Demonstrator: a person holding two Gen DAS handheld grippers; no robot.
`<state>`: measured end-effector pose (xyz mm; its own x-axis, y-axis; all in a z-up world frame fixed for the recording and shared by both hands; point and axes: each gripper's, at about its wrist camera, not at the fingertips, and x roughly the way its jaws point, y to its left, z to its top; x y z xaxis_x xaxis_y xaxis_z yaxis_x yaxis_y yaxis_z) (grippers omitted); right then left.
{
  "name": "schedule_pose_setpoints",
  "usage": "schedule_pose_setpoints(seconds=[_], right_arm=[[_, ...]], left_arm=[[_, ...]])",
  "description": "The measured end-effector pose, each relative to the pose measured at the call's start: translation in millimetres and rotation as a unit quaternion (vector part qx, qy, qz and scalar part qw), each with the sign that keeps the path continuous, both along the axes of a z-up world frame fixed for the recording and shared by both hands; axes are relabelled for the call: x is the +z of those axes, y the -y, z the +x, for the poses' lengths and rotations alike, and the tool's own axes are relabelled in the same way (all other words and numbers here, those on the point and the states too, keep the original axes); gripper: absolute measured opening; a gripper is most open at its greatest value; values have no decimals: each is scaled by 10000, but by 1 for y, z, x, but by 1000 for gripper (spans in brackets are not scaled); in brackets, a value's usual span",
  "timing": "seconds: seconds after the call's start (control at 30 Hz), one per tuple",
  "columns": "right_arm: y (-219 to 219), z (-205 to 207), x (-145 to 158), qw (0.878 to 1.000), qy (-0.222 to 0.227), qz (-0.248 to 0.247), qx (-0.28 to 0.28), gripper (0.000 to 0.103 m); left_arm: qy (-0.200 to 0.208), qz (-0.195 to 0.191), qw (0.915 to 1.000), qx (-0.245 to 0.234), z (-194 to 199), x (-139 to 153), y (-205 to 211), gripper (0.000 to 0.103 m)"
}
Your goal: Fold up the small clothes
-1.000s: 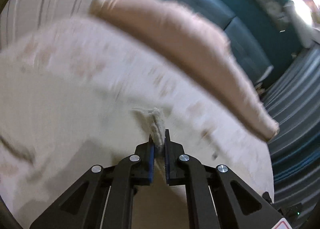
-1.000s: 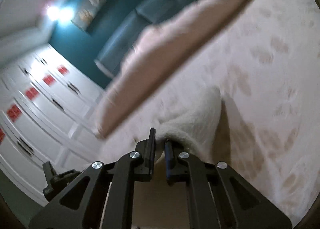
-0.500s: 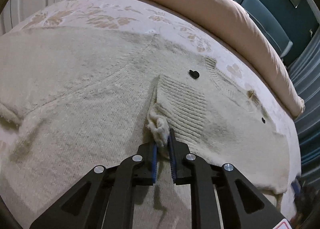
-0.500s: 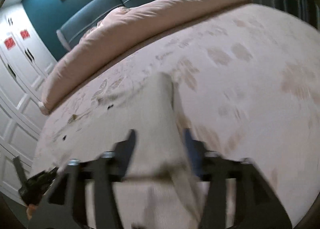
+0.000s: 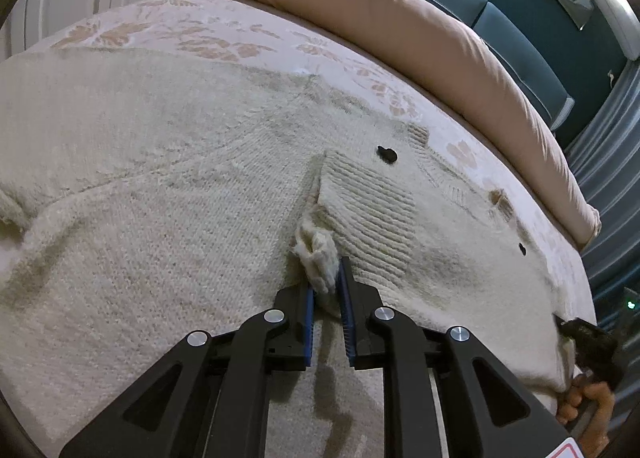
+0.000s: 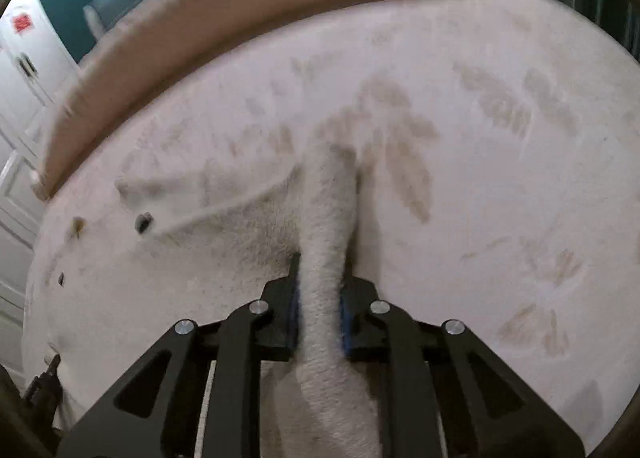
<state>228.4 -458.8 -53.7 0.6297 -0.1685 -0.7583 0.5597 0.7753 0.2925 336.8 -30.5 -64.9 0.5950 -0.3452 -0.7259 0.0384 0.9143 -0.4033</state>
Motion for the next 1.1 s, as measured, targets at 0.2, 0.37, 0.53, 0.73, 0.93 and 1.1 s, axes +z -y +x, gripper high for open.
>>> schedule_pose_setpoints(seconds=[0.2, 0.37, 0.53, 0.73, 0.93, 1.1], right_arm=[[-49, -53, 53, 9967, 675, -437, 142, 18], [-84, -55, 4, 9936, -246, -900, 632, 16], [-116, -87, 39, 9961, 240, -343, 773, 47], [-179, -122, 16, 9926, 115, -299, 1174, 48], [-204, -146, -1, 9932, 315, -238, 1092, 61], [-211, -138, -6, 9903, 261, -290, 1332, 78]], left_arm=[[71, -89, 9999, 20, -3, -1, -3, 16], [4, -164, 9999, 20, -5, 3, -5, 16], [-302, -652, 9966, 396, -24, 29, -53, 67], [-147, -226, 9841, 1758, -52, 55, -200, 80], [-706, -206, 9412, 3297, -39, 49, -374, 83], [-663, -1286, 9028, 4049, -21, 39, -454, 83]])
